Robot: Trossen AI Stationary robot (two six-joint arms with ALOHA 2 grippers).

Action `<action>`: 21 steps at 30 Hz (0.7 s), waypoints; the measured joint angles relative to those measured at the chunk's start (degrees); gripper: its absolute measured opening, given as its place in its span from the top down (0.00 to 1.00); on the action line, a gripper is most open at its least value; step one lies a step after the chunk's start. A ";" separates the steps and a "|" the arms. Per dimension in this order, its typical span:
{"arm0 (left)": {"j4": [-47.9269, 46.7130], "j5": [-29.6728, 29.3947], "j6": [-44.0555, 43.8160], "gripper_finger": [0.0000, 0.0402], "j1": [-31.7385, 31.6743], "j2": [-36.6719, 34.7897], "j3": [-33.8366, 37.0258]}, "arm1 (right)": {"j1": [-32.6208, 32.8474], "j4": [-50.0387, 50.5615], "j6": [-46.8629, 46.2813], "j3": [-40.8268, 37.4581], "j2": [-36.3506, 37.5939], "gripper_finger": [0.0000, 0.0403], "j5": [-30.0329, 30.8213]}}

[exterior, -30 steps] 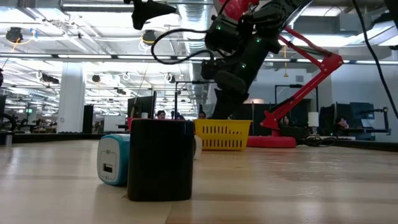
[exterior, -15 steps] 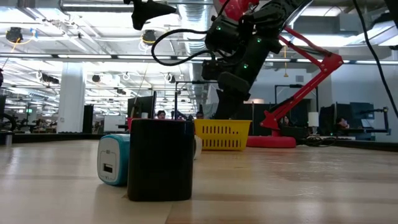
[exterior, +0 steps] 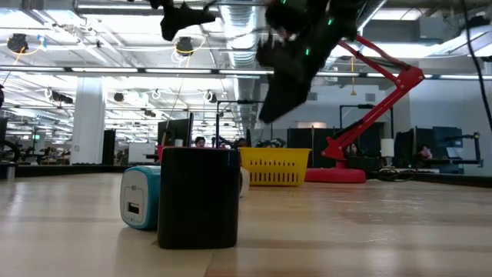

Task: Pick & Place Office items
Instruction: Put the light blue charger adapter into the red basket

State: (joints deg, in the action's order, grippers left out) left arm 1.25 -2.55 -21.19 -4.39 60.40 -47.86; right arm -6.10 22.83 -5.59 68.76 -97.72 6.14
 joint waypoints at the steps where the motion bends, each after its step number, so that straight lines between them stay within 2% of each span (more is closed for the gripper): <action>1: -1.09 -0.02 -0.40 0.28 0.23 0.00 0.00 | 0.43 -0.07 -0.79 0.06 1.08 0.47 0.12; 7: -9.98 0.14 -1.52 0.28 1.15 -0.02 -0.02 | 6.32 3.19 -2.21 0.03 3.78 0.45 0.55; 12: -14.24 1.23 -2.86 0.28 2.55 -0.02 -0.01 | 13.50 2.50 -3.06 -1.47 3.80 0.45 6.74; 18: -14.63 2.33 4.30 0.28 11.10 2.19 -0.02 | 19.47 0.03 -4.96 -4.45 3.50 0.45 7.05; 21: -19.31 2.32 8.21 0.28 16.01 3.98 -0.02 | 20.67 -0.26 -4.33 -4.53 3.11 0.45 7.05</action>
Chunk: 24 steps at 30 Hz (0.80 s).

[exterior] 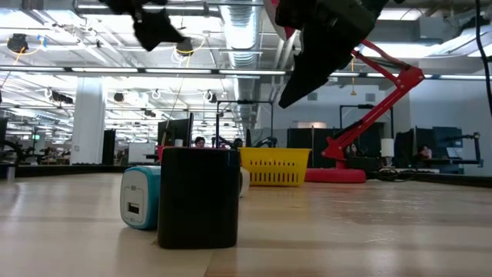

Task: Pick & Place Office items
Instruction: Put the light blue charger adapter into the red basket

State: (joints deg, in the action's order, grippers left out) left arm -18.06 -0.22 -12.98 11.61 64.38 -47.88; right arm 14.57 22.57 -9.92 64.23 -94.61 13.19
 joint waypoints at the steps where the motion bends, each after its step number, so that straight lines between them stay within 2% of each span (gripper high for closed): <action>1: -1.86 0.00 0.37 0.28 1.60 0.72 0.00 | 0.37 -0.73 1.16 0.00 0.00 0.45 -0.15; 4: -6.74 -0.03 -1.42 0.28 5.75 3.19 0.00 | 0.99 -3.04 4.70 0.08 -0.33 0.45 -1.20; 6: -7.76 -0.83 -6.08 0.28 8.17 5.42 0.02 | 1.28 -3.75 4.51 0.02 -0.33 0.45 -1.28; 10: -3.66 -4.23 -17.06 0.28 12.55 10.72 0.00 | 1.00 -5.34 0.38 0.04 -0.35 0.45 -1.22; 15: 4.89 -7.98 -14.61 0.28 18.55 17.90 0.00 | 1.21 -5.18 0.68 0.05 -0.35 0.45 -1.28; 20: 13.00 -17.39 -7.92 0.28 22.67 23.61 0.00 | 0.66 -4.25 -0.61 0.04 -0.35 0.45 -1.27; 24: 17.09 -25.67 -13.37 0.28 24.22 27.89 0.00 | -0.09 -3.85 -5.29 0.04 -0.35 0.45 -1.22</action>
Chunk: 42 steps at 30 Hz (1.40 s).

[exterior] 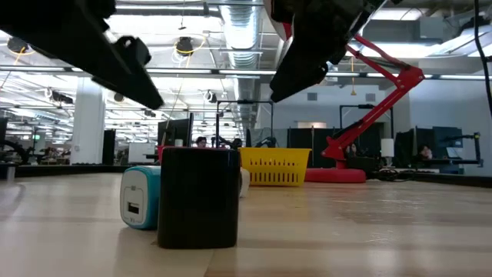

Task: Pick & Place Office items
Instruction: Put the light blue charger adapter into the red basket

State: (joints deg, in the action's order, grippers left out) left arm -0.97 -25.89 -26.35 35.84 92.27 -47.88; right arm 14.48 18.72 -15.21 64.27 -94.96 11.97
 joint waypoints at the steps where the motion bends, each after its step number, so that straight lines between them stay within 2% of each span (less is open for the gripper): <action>1: 0.68 -0.94 -0.62 0.28 0.41 0.88 0.00 | 0.00 -0.02 -0.28 0.00 0.00 0.45 0.02; 6: 11.15 -3.70 4.33 0.28 1.78 5.20 0.02 | 0.02 0.10 -0.48 0.02 0.00 0.45 0.00; 10: 17.99 -4.67 7.53 0.28 0.44 7.30 0.00 | 0.02 0.11 -2.02 0.00 0.00 0.45 0.00; 17: 19.07 -4.23 7.86 0.28 -3.25 9.13 0.01 | 0.13 0.79 -2.84 0.00 0.00 0.45 0.02; 23: 19.51 2.37 12.36 0.28 -5.90 9.13 0.00 | -1.12 0.93 -2.84 0.00 0.00 0.45 0.07; 38: 23.12 8.97 12.24 0.28 -5.87 11.71 0.00 | -2.26 2.52 -2.86 0.00 0.11 0.45 0.11; 42: 22.27 9.98 16.74 0.28 -4.66 11.73 0.00 | -2.27 2.98 -2.86 0.00 0.11 0.45 0.11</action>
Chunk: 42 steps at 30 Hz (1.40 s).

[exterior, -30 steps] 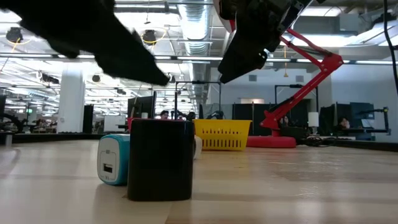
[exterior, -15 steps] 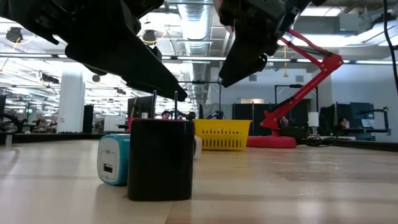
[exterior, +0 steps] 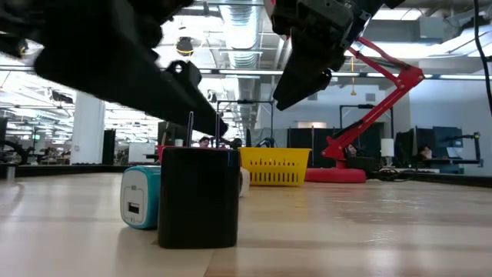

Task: Pick & Place Office items
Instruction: Put the light blue charger adapter into the red basket

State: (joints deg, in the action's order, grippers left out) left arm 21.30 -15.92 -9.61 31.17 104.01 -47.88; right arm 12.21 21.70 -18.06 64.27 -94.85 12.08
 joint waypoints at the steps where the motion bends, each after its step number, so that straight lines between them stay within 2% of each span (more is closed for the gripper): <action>1: -0.55 0.29 1.56 0.28 0.21 0.00 0.00 | 0.00 0.10 0.00 0.00 0.00 0.45 0.00; 4: -1.43 3.05 4.89 0.28 0.46 0.00 0.00 | 0.00 0.34 0.00 0.00 0.02 0.45 -0.02; 12: -1.85 8.95 4.97 0.28 -0.86 0.03 0.00 | 0.53 0.28 -0.57 0.00 0.04 0.45 -0.04; 17: 0.12 12.93 7.43 0.28 -0.50 3.33 0.01 | 0.96 0.28 -0.63 0.00 0.07 0.45 -0.12; 24: 3.05 10.81 4.59 0.28 -0.85 5.75 0.00 | 0.94 0.39 -2.10 0.00 0.07 0.45 -0.13; 32: 3.18 11.38 4.60 0.29 -0.72 6.73 0.00 | 0.90 0.39 -2.08 0.00 0.07 0.45 -0.09; 42: 3.50 11.34 4.60 0.46 -0.72 6.71 0.00 | 0.90 0.45 -1.92 0.00 0.07 0.45 -0.09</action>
State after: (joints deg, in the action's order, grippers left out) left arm 24.80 -4.58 -5.02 30.46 110.72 -47.88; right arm 13.10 22.15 -19.99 64.27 -94.78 11.99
